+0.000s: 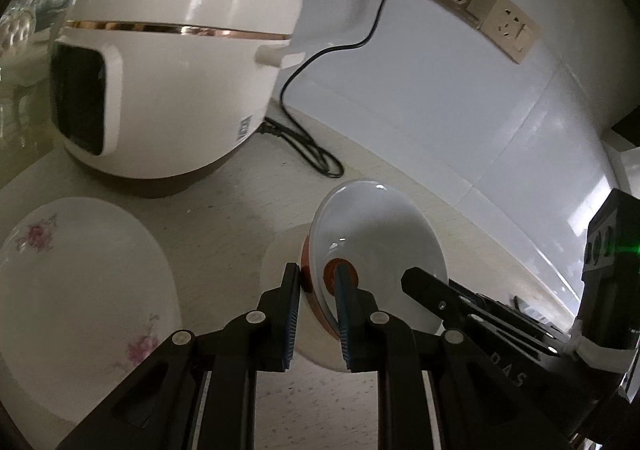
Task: Organize plates and bowls
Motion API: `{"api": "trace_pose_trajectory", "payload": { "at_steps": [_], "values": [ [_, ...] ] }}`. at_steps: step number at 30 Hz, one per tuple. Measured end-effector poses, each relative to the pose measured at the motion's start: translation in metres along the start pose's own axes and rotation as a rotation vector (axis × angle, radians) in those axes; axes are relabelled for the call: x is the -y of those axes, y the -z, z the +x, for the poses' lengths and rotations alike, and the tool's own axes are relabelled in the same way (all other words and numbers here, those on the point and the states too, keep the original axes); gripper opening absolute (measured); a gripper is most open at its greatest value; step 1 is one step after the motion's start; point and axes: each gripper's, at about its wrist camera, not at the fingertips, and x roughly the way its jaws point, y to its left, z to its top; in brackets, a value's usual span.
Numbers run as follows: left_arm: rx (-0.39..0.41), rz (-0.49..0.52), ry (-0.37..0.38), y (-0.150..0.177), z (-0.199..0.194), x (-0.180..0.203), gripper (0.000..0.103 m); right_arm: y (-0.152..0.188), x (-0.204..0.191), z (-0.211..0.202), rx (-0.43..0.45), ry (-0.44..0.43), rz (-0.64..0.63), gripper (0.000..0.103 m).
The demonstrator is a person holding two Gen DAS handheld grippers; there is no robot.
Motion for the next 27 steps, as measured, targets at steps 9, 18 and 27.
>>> {"api": "trace_pose_trajectory", "payload": {
  "at_steps": [9,18,27],
  "values": [
    [-0.013,0.0,-0.065,0.005,0.003,-0.001,0.018,0.004,-0.006,0.009,-0.042,0.016,-0.029,0.022],
    [0.004,0.047,-0.122,0.008,0.003,0.008,0.027,0.004,-0.009,0.014,-0.045,0.028,-0.054,0.024],
    [0.025,0.067,-0.148,0.009,0.002,0.009,0.034,0.004,-0.011,0.012,-0.035,0.049,-0.065,0.024]
  ]
}}
